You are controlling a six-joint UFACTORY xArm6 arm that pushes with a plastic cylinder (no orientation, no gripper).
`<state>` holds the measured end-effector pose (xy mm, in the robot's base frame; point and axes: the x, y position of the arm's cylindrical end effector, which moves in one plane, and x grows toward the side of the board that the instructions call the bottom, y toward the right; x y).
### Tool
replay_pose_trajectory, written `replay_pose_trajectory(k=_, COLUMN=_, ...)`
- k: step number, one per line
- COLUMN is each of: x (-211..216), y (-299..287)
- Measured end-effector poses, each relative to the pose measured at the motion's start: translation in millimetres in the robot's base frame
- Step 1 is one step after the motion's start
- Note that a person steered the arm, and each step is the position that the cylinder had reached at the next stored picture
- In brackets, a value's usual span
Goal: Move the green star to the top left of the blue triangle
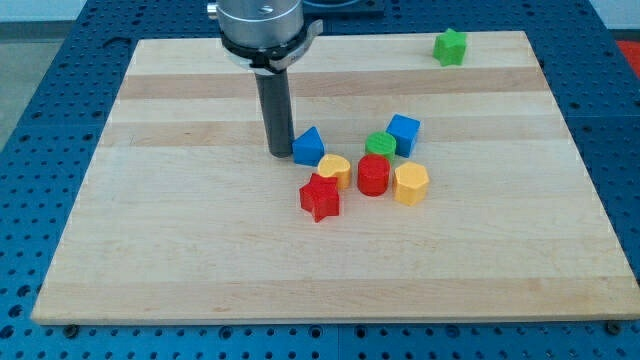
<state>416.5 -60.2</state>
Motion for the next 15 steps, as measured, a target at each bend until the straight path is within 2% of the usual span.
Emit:
replay_pose_trajectory(k=2, x=0.0, y=38.7)
replay_pose_trajectory(k=3, x=0.0, y=39.9)
replay_pose_trajectory(k=4, x=-17.1, y=36.0)
replay_pose_trajectory(k=5, x=-59.1, y=35.4)
replay_pose_trajectory(k=6, x=-60.5, y=45.4)
replay_pose_trajectory(k=7, x=-61.4, y=79.8)
replay_pose_trajectory(k=9, x=-85.4, y=228.5)
replay_pose_trajectory(k=10, x=-120.3, y=286.4)
replay_pose_trajectory(k=11, x=-169.7, y=306.1)
replay_pose_trajectory(k=12, x=-197.7, y=297.0)
replay_pose_trajectory(k=13, x=-198.1, y=250.8)
replay_pose_trajectory(k=15, x=-139.2, y=109.9)
